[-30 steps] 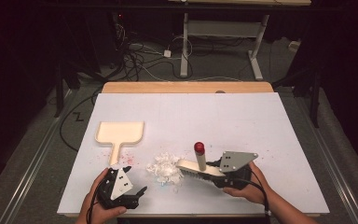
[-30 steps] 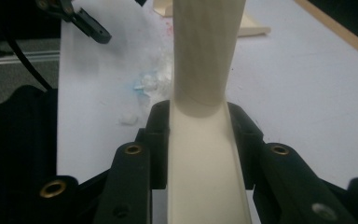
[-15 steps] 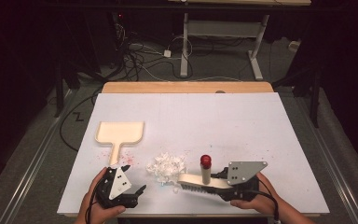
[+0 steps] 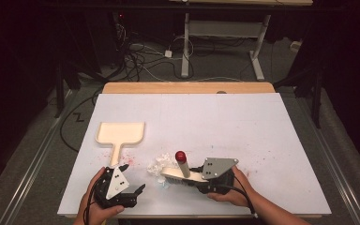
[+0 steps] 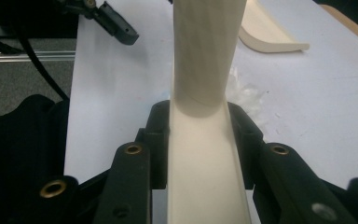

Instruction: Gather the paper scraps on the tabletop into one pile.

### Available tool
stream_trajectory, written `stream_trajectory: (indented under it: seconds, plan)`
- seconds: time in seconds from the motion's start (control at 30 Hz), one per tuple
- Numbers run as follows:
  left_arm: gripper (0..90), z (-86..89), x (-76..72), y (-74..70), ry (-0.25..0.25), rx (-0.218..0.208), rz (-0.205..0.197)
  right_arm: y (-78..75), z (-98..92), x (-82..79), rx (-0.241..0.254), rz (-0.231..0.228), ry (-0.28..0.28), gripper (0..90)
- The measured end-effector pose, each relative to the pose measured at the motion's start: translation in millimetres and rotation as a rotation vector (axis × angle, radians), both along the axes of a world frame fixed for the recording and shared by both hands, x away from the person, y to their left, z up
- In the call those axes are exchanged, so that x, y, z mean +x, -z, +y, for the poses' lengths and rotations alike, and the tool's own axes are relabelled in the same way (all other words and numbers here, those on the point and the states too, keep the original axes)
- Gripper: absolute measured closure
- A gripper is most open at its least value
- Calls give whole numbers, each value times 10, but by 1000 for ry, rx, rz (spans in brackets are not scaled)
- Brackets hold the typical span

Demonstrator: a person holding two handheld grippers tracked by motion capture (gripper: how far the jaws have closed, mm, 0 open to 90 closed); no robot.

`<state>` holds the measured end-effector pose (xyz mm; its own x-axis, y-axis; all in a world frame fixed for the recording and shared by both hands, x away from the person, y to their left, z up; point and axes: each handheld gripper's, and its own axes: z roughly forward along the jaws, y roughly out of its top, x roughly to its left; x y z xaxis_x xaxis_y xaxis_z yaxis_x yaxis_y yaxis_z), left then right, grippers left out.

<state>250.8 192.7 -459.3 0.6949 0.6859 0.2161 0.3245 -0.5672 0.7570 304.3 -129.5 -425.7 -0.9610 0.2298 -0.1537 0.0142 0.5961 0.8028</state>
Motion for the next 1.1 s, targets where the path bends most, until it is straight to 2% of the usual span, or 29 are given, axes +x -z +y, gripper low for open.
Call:
stream_trajectory:
  seconds: [0.17,0.4,0.47,0.57,0.67,0.77,0.97,1.03,1.1]
  plan:
    - [168,2,-6,7,-1,6,1,-120,-138,-16,38,6,-4,677]
    - [168,-7,-9,-3,-4,7,-4,-318,-486,-132,65,-17,25,678]
    - [168,-17,-8,-1,-1,11,-2,-342,-571,-126,52,-21,54,677]
    - [167,-25,-8,1,0,16,-2,-306,-632,-94,-8,-1,85,678]
    - [167,-25,-1,5,-1,17,1,-222,-623,-74,-53,23,81,678]
    - [168,-31,1,11,2,23,4,-122,-565,-28,-70,22,92,678]
    - [168,-37,10,21,3,29,6,-25,-382,137,-20,-10,135,678]
    - [168,-32,6,21,2,30,6,-20,-317,165,2,-9,121,678]
    - [168,-21,5,19,1,29,7,-35,-280,155,4,-10,106,678]
